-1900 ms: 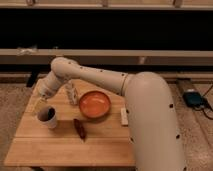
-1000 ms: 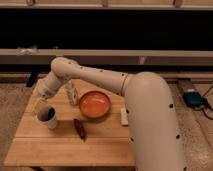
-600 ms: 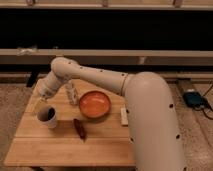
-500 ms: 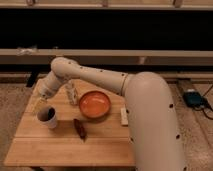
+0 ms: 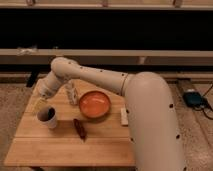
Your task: Pick up the ceramic bowl
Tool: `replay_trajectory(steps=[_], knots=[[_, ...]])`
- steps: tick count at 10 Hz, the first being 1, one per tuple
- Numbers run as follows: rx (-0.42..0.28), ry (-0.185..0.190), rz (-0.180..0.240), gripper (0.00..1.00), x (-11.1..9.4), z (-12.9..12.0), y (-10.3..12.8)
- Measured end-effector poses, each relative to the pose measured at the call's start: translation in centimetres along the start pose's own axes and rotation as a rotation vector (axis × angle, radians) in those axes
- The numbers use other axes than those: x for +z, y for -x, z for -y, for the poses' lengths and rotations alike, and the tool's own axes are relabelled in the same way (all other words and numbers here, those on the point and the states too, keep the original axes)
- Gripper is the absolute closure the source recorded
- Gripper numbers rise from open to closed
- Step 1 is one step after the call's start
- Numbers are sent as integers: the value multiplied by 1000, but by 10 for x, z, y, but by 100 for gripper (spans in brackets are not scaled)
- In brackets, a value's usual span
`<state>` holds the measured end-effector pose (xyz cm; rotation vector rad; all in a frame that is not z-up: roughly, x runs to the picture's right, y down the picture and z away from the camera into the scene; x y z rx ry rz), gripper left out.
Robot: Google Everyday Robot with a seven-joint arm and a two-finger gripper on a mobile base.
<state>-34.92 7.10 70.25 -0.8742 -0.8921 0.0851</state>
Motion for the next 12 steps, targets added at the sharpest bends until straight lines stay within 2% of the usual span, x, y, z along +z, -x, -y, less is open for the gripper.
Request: replay_trajectory(steps=[1,4,7,9,10,11,12], knots=[[-9,5,-11,29,-1,0,-1],[-110,14,-126,29,-25,-7,-9],[-170,9,-199,29,-47,-10,-21],[-200,-5,-272,29,-70,-13,-41],[-206,-9,-290,29,-75,-15,-47],[-214,-27,-352,29,-101,-21,-70],[-211,-35,-392,29,-112,-24,-86]])
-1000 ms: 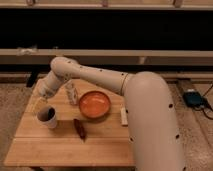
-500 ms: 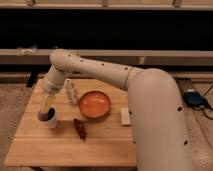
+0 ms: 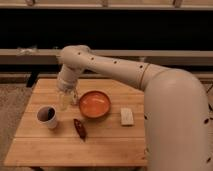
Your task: Pick up the ceramic bowl
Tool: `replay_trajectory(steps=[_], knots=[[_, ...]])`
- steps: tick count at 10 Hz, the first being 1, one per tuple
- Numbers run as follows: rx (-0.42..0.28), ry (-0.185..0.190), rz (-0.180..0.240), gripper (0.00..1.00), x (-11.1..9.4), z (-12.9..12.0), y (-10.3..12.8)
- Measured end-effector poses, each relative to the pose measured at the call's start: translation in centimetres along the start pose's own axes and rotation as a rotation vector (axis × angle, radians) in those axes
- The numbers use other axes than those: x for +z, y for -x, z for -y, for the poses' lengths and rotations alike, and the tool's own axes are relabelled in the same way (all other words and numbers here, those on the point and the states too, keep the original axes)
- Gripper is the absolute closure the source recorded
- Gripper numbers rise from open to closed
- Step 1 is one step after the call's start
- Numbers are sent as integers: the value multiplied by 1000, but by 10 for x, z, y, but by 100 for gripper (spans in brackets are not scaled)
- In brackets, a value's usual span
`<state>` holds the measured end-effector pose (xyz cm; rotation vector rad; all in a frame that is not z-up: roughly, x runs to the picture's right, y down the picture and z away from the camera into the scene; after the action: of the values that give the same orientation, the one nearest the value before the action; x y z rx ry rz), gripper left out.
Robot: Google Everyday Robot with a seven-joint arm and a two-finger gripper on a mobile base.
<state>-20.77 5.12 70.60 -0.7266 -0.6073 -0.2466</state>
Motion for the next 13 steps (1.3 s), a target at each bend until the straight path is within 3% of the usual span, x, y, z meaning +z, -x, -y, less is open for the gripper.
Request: replay_trajectory(steps=[2,6,11,13], knots=[[13,-3,-90,29,0,-5,-35],[29,-2,-196,29,8,-7,-95],[-60,82,-326,29,12,-10,-140],[-117,143,-388,29,14,-16,-154]])
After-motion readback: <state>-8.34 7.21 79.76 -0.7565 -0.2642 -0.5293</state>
